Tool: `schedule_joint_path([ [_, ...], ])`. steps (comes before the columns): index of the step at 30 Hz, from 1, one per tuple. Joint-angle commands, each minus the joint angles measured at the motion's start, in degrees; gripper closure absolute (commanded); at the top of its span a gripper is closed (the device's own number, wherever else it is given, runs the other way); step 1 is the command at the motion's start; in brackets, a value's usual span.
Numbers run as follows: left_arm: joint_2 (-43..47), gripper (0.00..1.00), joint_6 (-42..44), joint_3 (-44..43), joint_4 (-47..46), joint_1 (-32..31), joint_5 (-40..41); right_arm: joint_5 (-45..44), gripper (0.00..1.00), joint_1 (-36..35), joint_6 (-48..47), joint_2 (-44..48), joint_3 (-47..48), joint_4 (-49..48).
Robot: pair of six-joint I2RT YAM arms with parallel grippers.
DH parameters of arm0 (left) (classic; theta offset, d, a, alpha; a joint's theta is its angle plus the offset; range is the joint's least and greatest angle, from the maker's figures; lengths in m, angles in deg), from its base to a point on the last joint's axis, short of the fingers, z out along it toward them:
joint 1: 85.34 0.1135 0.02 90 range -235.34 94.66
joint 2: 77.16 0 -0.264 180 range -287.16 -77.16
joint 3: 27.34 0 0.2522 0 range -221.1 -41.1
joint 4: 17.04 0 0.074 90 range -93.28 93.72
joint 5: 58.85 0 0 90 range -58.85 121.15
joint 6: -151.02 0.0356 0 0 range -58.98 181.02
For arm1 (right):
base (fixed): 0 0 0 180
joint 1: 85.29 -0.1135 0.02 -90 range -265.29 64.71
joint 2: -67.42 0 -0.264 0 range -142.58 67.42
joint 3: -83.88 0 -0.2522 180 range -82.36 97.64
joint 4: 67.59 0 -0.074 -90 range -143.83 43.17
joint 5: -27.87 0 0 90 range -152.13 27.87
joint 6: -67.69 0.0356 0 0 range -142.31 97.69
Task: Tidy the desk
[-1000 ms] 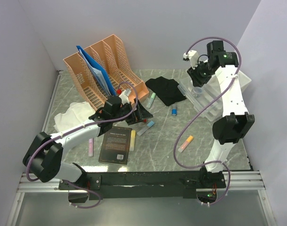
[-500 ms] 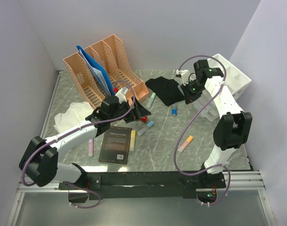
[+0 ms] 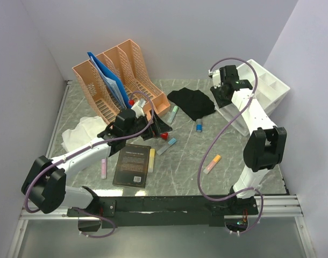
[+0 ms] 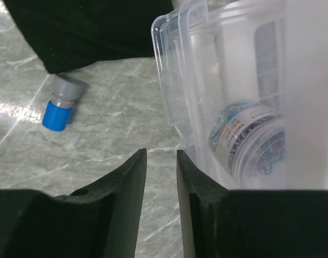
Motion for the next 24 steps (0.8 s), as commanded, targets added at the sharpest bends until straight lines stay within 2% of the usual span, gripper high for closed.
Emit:
schedule_joint_path([
  [1,2.20,0.00,0.84,-0.28,-1.07,0.24,0.57,-5.88,0.60,0.54,-0.05,0.69,2.73,-4.07],
  [2,2.29,0.00,0.84,-0.20,-1.07,0.24,0.57,-6.51,0.54,0.81,-0.23,0.51,2.99,-4.33],
  [4,2.38,0.01,0.75,-0.02,-1.15,0.32,0.57,-7.57,0.49,1.95,-0.75,-0.02,4.30,-4.25],
  [7,2.29,0.01,0.75,0.07,-1.42,0.32,0.49,-8.10,0.38,3.09,-2.24,-1.25,6.33,-3.46],
  [11,1.94,0.00,0.75,-0.11,-1.68,0.50,0.22,-6.52,0.21,3.27,-5.49,-1.25,7.21,-2.05],
  [13,1.85,0.01,0.84,-0.19,-1.68,0.50,0.22,-5.38,0.17,3.36,-7.43,-1.16,7.56,-0.74],
  [17,2.02,0.01,0.84,-0.46,-1.59,0.59,0.48,4.10,0.12,3.53,-12.69,0.06,10.37,6.55],
  [19,2.20,0.01,0.93,-0.37,-1.50,0.59,0.83,12.16,0.12,3.62,-14.37,1.03,11.86,10.06],
  [21,2.38,0.01,0.93,-0.55,-1.59,0.68,1.01,15.53,0.13,3.88,-15.43,2.35,13.52,12.18],
  [22,2.38,0.01,1.01,-0.55,-1.59,0.68,1.10,19.03,0.14,4.15,-15.61,2.35,14.41,13.15],
  [24,2.29,0.01,0.93,-0.63,-1.59,0.68,1.10,21.16,0.25,4.94,-15.26,1.31,17.56,16.39],
])
